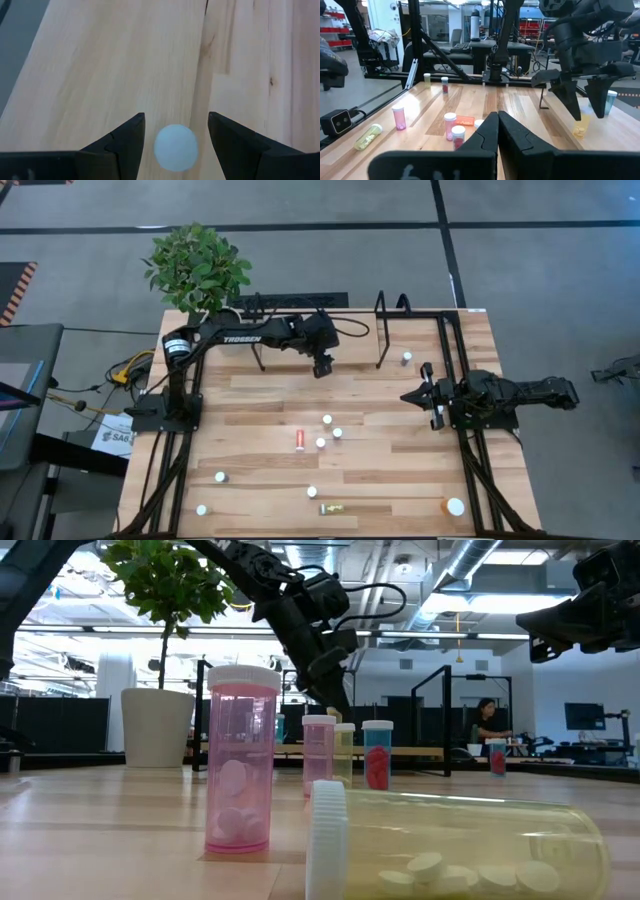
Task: Pick and place medicine bottles onto shelf by color
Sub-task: Put the yellow pill bottle on the shelf
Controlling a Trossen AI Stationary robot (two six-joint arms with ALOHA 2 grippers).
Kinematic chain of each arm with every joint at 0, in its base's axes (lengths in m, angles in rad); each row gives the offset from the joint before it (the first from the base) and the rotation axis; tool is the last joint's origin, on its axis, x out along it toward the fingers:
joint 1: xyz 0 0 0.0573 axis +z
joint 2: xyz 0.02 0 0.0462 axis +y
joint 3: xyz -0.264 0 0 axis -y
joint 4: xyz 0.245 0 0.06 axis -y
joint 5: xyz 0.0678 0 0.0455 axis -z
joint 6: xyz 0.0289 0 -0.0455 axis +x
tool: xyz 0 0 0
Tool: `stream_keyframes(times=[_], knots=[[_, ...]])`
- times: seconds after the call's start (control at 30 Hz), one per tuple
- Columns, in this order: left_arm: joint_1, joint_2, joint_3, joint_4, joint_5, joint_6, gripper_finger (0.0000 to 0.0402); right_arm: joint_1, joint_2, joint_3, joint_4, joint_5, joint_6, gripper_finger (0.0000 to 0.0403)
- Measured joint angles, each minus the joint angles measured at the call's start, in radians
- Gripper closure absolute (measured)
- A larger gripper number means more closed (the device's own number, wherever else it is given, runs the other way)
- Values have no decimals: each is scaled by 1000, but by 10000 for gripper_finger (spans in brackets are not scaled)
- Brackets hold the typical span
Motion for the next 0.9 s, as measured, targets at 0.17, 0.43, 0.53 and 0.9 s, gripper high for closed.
stream_keyframes(times=[0.17,0.43,0.53,0.9], knots=[[2,0,0,-29,-4,-4,213,0,0,0,0,0,0,377],[9,0,0,-47,-7,2,258,0,0,0,1,0,0,377],[9,0,0,-44,-7,1,274,0,0,0,1,0,0,377],[12,0,0,-43,-6,2,300,0,0,0,1,0,0,377]])
